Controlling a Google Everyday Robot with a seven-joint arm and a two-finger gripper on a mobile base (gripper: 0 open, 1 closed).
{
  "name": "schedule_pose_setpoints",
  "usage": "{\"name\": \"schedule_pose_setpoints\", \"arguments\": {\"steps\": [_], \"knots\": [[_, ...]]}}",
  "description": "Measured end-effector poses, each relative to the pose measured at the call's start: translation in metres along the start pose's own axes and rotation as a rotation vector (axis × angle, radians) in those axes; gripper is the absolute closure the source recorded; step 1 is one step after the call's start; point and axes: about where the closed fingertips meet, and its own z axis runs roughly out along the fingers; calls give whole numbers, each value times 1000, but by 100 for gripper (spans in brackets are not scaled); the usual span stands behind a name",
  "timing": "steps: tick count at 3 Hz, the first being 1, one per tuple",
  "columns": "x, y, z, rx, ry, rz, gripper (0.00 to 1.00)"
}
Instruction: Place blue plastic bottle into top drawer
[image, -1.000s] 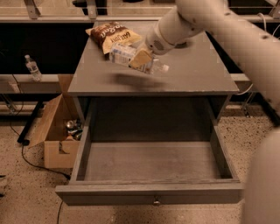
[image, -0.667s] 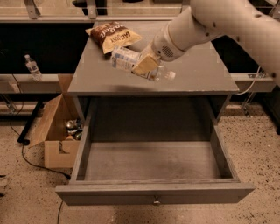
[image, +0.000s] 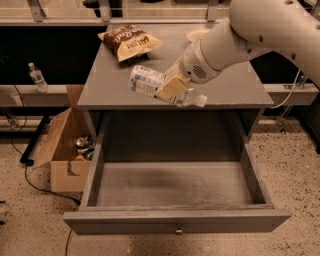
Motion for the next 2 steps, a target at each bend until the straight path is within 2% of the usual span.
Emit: {"name": "schedule_pose_setpoints", "arguments": {"steps": [1, 2], "knots": [[11, 27, 15, -38, 24, 12, 100], [23, 72, 41, -93, 55, 31, 100]]}}
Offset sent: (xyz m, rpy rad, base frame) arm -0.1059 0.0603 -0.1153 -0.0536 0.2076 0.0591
